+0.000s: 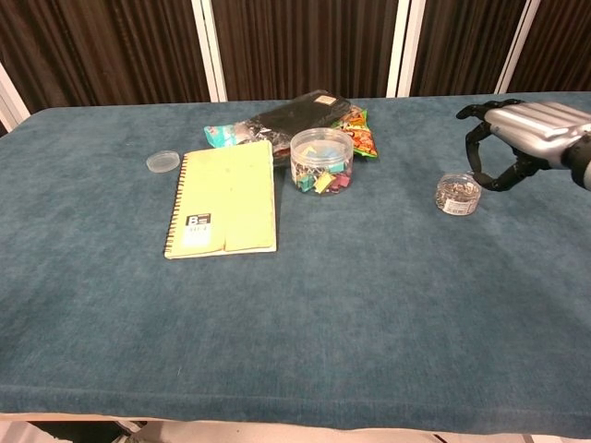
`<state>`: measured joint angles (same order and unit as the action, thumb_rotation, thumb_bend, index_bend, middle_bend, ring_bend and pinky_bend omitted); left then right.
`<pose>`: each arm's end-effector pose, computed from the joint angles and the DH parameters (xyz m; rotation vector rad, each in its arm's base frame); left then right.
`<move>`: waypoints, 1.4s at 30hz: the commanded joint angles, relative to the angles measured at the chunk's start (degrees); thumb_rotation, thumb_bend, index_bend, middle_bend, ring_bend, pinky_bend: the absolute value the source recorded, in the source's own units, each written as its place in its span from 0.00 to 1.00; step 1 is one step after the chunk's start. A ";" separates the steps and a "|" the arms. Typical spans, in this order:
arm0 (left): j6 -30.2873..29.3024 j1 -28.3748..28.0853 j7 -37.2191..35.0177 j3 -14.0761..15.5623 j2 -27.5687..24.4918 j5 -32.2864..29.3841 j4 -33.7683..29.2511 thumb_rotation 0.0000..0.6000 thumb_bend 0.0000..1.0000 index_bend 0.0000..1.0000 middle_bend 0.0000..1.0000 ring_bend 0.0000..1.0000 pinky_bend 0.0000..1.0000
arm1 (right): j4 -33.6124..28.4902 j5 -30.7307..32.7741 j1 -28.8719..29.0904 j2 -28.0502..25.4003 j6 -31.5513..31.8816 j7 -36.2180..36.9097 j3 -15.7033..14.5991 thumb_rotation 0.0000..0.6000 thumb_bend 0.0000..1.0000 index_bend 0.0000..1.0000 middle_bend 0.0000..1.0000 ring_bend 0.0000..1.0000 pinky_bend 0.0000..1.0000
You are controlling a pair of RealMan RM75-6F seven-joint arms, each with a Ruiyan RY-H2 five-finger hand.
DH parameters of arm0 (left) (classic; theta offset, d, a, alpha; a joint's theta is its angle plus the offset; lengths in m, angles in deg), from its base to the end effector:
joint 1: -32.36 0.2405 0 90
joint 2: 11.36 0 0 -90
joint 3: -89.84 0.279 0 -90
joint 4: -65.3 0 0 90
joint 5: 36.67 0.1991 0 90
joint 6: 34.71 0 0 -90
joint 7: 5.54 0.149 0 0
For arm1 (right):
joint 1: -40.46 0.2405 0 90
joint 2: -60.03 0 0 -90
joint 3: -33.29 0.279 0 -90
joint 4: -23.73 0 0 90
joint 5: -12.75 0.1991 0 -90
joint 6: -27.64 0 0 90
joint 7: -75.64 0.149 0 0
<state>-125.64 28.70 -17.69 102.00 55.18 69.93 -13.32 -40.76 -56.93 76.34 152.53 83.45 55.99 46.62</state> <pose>-0.3366 0.1189 0.1424 -1.7912 -0.9782 -0.9703 -0.2506 -0.3875 0.0177 1.6885 -0.7579 0.7380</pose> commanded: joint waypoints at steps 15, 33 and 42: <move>0.57 -0.23 -0.59 -0.20 -0.31 -0.68 -0.14 1.00 0.38 0.00 0.00 0.00 0.00 | 5.02 4.95 2.51 2.64 -4.30 -3.53 -0.58 1.00 0.36 0.54 0.05 0.00 0.00; -0.91 -0.03 -0.04 -0.11 -0.16 0.63 -0.57 1.00 0.38 0.00 0.00 0.00 0.00 | -11.04 0.76 -3.07 -7.71 5.06 -1.87 -3.24 1.00 0.36 0.44 0.03 0.00 0.00; -6.45 2.82 2.62 -3.45 2.60 -2.21 2.27 1.00 0.38 0.00 0.00 0.00 0.00 | -24.05 -12.34 -24.52 -20.58 29.88 4.66 -17.91 1.00 0.36 0.00 0.00 0.00 0.00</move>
<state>-131.77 31.20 -15.39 98.90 57.43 68.05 -11.39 -61.91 -63.75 60.59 136.72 104.07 57.01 35.09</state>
